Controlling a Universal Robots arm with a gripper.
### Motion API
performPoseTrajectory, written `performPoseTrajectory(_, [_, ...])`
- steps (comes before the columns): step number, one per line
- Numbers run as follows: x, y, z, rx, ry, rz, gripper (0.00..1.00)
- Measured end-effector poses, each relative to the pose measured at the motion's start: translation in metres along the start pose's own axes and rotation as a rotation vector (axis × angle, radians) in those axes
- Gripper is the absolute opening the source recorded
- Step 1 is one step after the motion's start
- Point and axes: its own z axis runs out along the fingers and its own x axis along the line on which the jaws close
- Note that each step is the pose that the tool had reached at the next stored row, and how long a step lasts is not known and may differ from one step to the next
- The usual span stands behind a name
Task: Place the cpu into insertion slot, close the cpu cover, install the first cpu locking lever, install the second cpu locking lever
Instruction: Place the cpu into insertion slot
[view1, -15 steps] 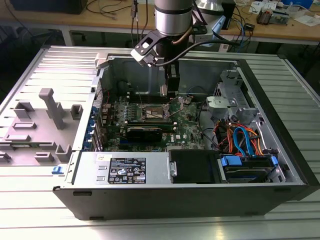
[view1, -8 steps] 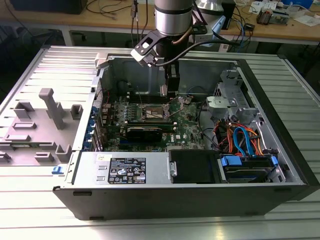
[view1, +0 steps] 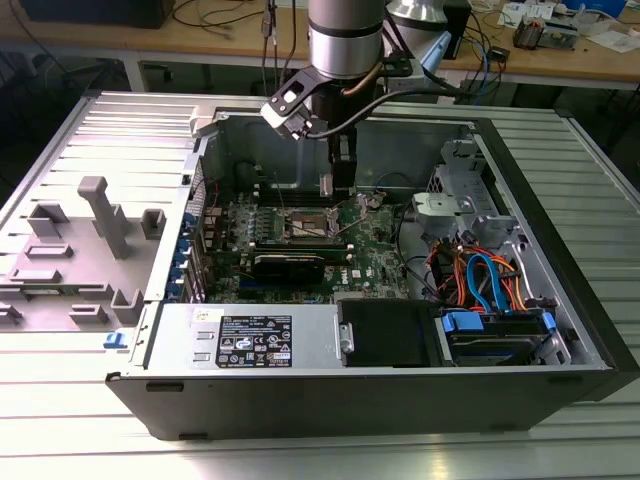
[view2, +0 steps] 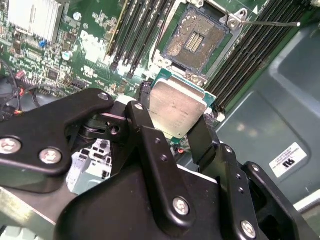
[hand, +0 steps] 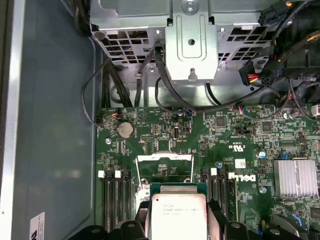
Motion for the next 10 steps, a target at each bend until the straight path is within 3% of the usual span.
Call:
performPoseTrajectory(3, [-0.0002, -0.0047, 0.0038, 0.0001, 0.0015, 0.0, 0.54])
performPoseTrajectory(10, [-0.0002, -0.0245, 0.0166, -0.0016, 0.003, -0.013, 0.54])
